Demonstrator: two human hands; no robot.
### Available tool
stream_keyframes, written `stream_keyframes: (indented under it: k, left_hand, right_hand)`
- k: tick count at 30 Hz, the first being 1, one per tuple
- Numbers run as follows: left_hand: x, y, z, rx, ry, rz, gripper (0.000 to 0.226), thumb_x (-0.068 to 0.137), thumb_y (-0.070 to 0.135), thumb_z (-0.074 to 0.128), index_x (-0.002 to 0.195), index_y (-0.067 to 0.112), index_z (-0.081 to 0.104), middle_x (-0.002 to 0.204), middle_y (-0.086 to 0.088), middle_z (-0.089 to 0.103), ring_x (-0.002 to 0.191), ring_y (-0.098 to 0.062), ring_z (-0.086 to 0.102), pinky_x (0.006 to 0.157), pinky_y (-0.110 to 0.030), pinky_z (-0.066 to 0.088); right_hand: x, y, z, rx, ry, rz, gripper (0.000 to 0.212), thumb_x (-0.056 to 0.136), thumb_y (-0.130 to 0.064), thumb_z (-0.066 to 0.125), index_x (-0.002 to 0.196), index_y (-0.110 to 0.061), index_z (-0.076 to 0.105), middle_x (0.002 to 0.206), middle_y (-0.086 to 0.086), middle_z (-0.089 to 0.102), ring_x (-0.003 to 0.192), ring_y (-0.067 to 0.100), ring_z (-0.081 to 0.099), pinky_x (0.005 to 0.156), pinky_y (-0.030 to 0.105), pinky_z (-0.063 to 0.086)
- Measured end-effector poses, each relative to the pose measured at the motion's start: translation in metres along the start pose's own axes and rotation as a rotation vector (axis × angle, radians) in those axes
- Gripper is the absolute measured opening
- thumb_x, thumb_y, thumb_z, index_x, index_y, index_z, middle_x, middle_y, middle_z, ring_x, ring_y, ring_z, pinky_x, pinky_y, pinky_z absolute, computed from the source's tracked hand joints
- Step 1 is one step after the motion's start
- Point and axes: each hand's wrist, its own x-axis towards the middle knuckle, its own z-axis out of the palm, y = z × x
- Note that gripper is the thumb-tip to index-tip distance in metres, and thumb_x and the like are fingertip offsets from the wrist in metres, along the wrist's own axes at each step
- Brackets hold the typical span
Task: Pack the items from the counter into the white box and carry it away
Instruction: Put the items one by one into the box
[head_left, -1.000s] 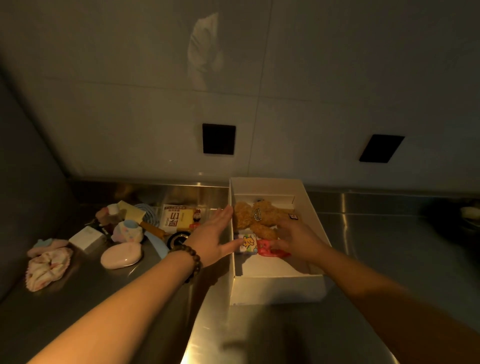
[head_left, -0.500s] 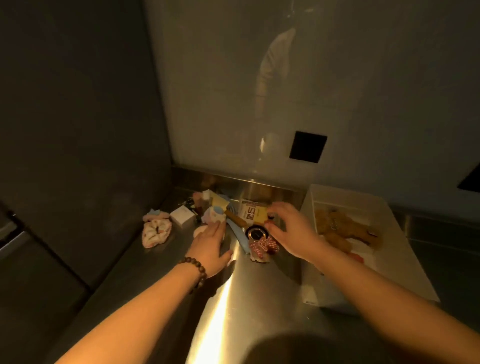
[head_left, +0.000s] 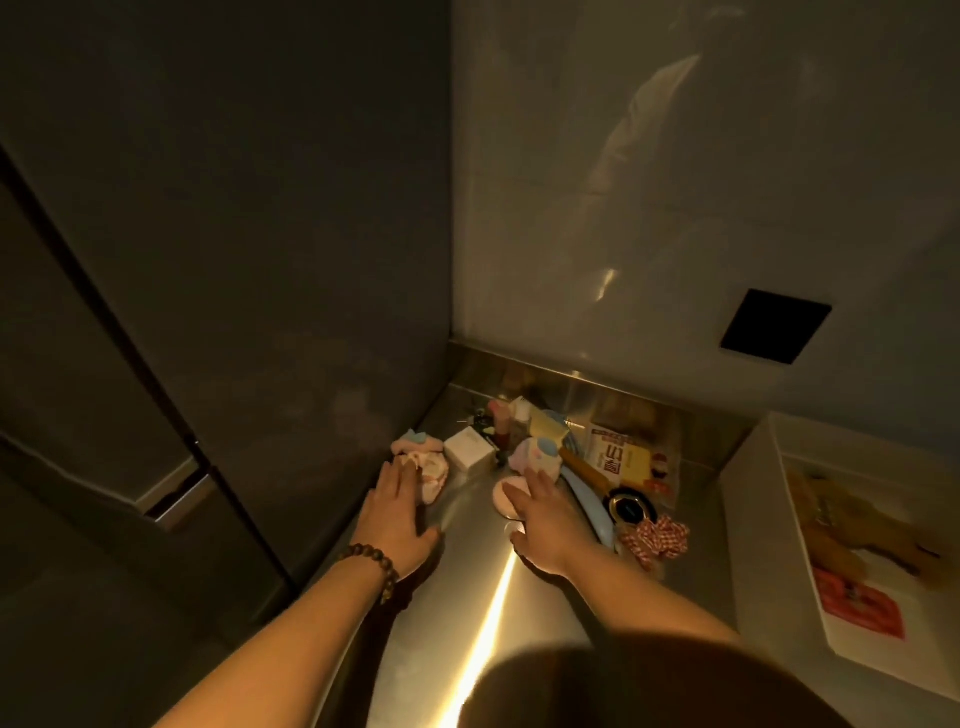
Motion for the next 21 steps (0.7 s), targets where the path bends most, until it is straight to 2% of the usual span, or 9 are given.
stream_keyframes:
  k: [3,6,10,13,15,17,19,21]
  left_hand:
    - [0.017,-0.005,-0.003,0.023,-0.011,0.026,0.099,0.078,0.049,0.063,0.15,0.016,0.003,0.158,-0.005,-0.003,0.144,-0.022,-0.002,0.116,-0.036,0.009]
    - [0.035,-0.006,0.0,0.041,-0.031,0.04,0.105,0.075,0.055,0.064,0.15,0.018,0.0,0.157,-0.005,-0.008,0.144,-0.024,-0.003,0.117,-0.04,0.011]
    - [0.061,-0.003,0.004,0.061,-0.062,0.029,0.116,0.07,0.061,0.067,0.149,0.02,-0.007,0.156,-0.007,-0.015,0.144,-0.024,-0.008,0.116,-0.04,0.009]
    - [0.074,-0.003,0.009,0.014,-0.099,-0.012,0.12,0.066,0.062,0.07,0.149,0.019,-0.004,0.157,-0.007,-0.005,0.144,-0.025,0.0,0.115,-0.04,0.014]
    - [0.076,-0.003,0.013,0.009,-0.071,-0.022,0.111,0.067,0.059,0.071,0.149,0.018,0.009,0.153,-0.008,0.016,0.138,-0.027,0.019,0.11,-0.041,0.027]
    - [0.075,-0.003,0.015,0.04,-0.005,0.015,0.085,0.071,0.052,0.07,0.139,0.019,0.032,0.139,-0.007,0.036,0.122,-0.025,0.037,0.098,-0.039,0.039]
    - [0.071,0.001,0.016,0.039,0.018,0.043,0.06,0.074,0.043,0.07,0.125,0.021,0.046,0.126,-0.005,0.045,0.111,-0.022,0.042,0.089,-0.034,0.042]
    - [0.066,0.006,0.015,-0.022,0.025,0.041,0.05,0.074,0.036,0.072,0.117,0.021,0.05,0.121,-0.004,0.048,0.108,-0.021,0.043,0.087,-0.032,0.042]
  right_hand:
    - [-0.001,0.0,0.008,0.019,0.05,0.037,0.057,0.091,-0.026,0.055,0.144,-0.027,0.034,0.157,0.004,0.017,0.143,0.029,0.016,0.117,0.038,0.023]
    - [-0.003,0.0,0.01,0.004,0.097,0.057,0.049,0.088,-0.03,0.058,0.134,-0.027,0.043,0.141,0.008,0.036,0.129,0.027,0.032,0.107,0.033,0.03]
    - [-0.009,0.005,0.011,-0.049,0.085,0.058,0.055,0.086,-0.028,0.062,0.136,-0.024,0.039,0.143,0.007,0.037,0.128,0.027,0.035,0.105,0.035,0.03]
    - [-0.014,0.008,0.01,-0.052,0.058,0.083,0.062,0.085,-0.027,0.065,0.14,-0.026,0.035,0.144,0.002,0.039,0.127,0.025,0.035,0.105,0.034,0.03]
    - [-0.016,0.008,0.009,-0.026,0.041,0.105,0.067,0.084,-0.027,0.066,0.141,-0.027,0.033,0.143,0.001,0.039,0.128,0.026,0.034,0.106,0.035,0.029]
    - [-0.02,0.008,0.007,0.007,0.007,0.126,0.072,0.083,-0.025,0.067,0.144,-0.026,0.03,0.144,0.002,0.037,0.129,0.027,0.034,0.107,0.036,0.031]
    - [-0.026,0.009,0.004,0.046,-0.025,0.145,0.074,0.081,-0.024,0.068,0.145,-0.024,0.029,0.143,0.003,0.037,0.128,0.029,0.036,0.106,0.037,0.034]
    - [-0.033,0.009,0.0,0.09,-0.019,0.152,0.074,0.08,-0.025,0.068,0.144,-0.024,0.031,0.141,0.004,0.037,0.129,0.029,0.037,0.105,0.038,0.037]
